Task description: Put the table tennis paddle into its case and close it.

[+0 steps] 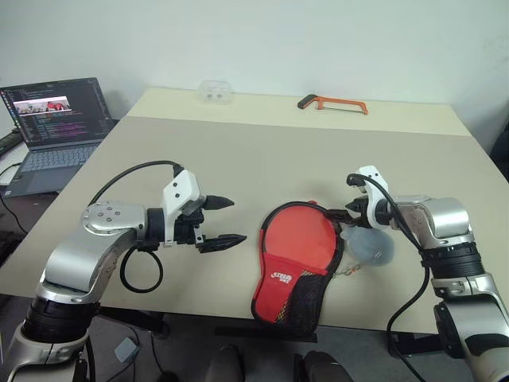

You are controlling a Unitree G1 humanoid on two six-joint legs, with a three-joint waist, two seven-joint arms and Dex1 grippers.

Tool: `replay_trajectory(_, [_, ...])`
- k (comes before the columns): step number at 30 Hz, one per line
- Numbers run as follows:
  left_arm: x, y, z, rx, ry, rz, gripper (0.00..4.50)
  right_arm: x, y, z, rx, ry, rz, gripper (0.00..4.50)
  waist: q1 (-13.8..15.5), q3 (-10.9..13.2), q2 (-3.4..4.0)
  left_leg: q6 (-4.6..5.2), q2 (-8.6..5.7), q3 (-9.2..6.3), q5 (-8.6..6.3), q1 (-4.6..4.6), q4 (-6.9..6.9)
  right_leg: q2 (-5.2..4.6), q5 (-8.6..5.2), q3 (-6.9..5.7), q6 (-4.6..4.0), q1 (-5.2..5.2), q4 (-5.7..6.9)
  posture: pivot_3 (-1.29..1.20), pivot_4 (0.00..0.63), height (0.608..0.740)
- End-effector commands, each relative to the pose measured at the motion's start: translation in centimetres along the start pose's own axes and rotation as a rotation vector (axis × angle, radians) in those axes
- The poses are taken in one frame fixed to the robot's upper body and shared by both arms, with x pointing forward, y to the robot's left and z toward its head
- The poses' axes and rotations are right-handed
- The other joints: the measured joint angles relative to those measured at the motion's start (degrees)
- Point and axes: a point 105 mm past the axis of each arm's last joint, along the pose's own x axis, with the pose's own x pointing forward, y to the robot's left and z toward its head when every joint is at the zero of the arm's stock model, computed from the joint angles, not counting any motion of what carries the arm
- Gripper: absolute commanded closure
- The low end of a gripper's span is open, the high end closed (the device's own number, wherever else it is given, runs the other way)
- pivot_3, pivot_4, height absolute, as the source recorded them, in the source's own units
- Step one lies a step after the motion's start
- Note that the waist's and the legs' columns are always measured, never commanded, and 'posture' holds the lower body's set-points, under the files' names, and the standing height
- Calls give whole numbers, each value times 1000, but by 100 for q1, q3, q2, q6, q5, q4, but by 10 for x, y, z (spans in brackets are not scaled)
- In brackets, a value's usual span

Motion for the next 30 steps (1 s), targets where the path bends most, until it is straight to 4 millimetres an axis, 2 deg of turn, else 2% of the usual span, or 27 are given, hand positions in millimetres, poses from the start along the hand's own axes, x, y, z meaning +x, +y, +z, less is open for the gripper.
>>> replay_trajectory(1, [-5,-1,9,32,-12,16,0,-4,3,-1,-14,10,11,627,-7,0,0,0,0,0,0,3,3,1,-1,2,0,-1,9,0,150,740])
replay_trajectory(12, [-4,3,6,16,-10,51,0,6,33,-6,-31,34,116,4389,-17,0,0,1,4,-1,-1,3,39,6,-3,2,5,4,26,0,150,740])
replay_trajectory(19, [-4,4,5,17,-7,59,0,8,30,2,-78,2,93,4473,-73,0,0,2,5,0,-1,4,38,7,-2,4,4,3,26,0,150,740])
replay_trajectory(22, [-4,5,5,18,-7,60,0,8,18,18,-303,-35,8,4473,-116,0,0,2,5,0,-1,4,40,7,-3,5,5,3,26,0,150,740])
replay_trajectory(24, [-3,5,5,20,-6,60,0,10,17,24,-425,-38,-3,4473,-136,0,0,2,5,2,0,4,44,7,-5,7,10,3,27,0,150,740])
replay_trajectory(30, [0,7,5,26,-7,59,0,26,19,43,-569,-56,-2,4473,-145,0,0,2,6,5,0,4,51,7,-3,12,8,3,29,0,150,740])
